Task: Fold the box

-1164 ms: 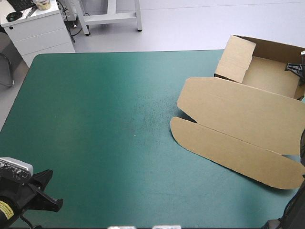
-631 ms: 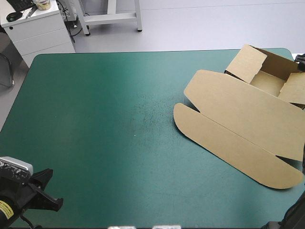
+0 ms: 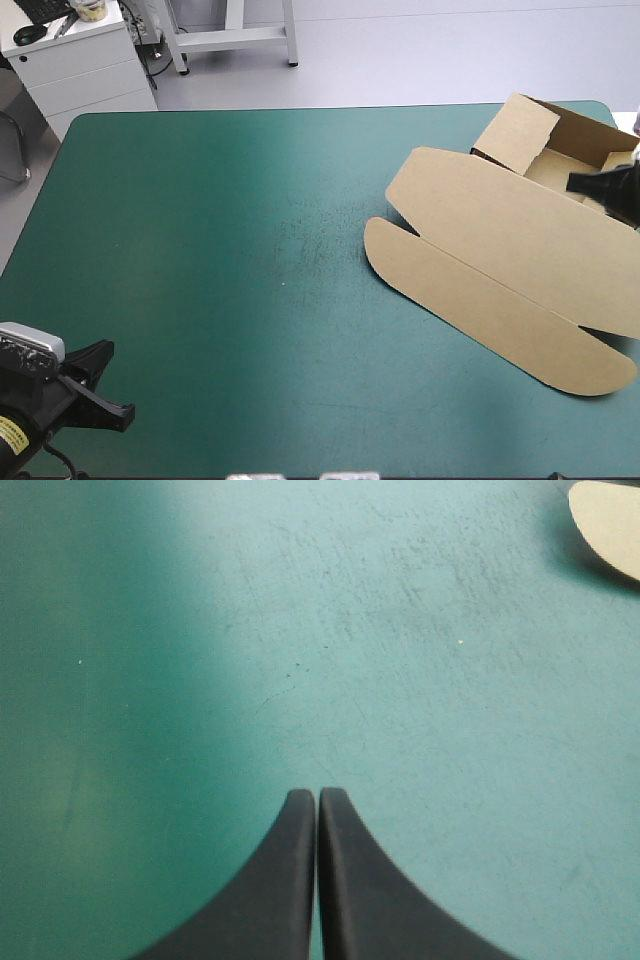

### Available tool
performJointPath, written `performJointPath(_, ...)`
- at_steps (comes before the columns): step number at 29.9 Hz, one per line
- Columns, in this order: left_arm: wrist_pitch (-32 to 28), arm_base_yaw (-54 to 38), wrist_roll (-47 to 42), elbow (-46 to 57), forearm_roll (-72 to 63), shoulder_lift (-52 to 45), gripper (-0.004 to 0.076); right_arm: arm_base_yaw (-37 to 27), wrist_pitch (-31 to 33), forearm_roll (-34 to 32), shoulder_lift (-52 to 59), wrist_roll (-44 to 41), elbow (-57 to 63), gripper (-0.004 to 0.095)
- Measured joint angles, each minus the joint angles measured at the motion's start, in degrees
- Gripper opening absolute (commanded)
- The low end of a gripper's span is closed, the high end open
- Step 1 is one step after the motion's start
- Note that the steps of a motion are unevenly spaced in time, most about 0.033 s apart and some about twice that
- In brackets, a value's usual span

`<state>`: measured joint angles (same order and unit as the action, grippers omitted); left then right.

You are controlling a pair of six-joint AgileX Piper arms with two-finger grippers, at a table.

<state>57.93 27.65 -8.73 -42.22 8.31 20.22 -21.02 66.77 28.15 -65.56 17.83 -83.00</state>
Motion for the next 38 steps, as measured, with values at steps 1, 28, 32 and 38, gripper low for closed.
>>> performJointPath(1,-0.16,0.0,-0.16,0.0,0.0,0.0,-0.0009,1.15,-1.89,0.39,3.45,0.81,3.41,-0.0001)
performJointPath(28,-8.29,0.0,1.38,16.11,-2.09,-20.66,-0.001,19.32,-28.95,-4.53,53.3,9.13,55.52,-0.0001)
performJointPath(32,-10.37,0.0,1.42,17.26,-2.09,-21.15,-0.001,19.32,-30.4,-4.48,56.68,9.13,57.44,-0.0001)
performJointPath(38,-11.2,0.0,1.42,17.46,-2.09,-21.15,-0.001,19.32,-29.95,-4.48,60.63,7.53,59.57,-0.0007)
